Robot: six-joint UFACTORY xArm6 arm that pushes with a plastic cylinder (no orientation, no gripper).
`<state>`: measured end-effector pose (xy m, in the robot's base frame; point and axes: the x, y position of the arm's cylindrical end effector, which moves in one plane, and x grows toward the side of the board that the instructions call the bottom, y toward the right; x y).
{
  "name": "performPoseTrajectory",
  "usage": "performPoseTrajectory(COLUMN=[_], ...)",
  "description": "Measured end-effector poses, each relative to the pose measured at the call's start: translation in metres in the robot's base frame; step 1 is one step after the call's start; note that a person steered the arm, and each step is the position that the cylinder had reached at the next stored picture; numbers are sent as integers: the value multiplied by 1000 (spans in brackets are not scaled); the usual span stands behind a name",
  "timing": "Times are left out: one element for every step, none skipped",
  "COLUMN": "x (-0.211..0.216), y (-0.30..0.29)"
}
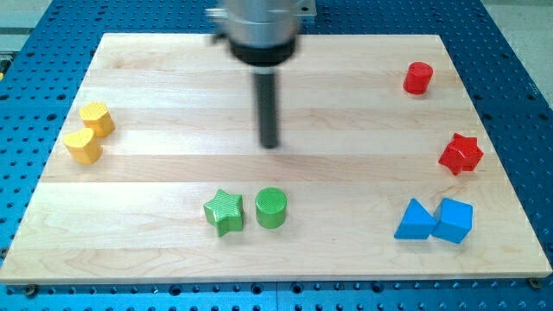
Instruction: Push the red circle to the top left corner
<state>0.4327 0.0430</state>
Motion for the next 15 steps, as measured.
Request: performPoseTrajectory(x=[-18, -58, -105, -120, -122, -152, -181, -128, -101, -113, -145, -148, -129, -127, -121], y=[146, 217, 234, 173, 37, -93, -208, -202, -199, -253, -268, -267, -190, -61, 81])
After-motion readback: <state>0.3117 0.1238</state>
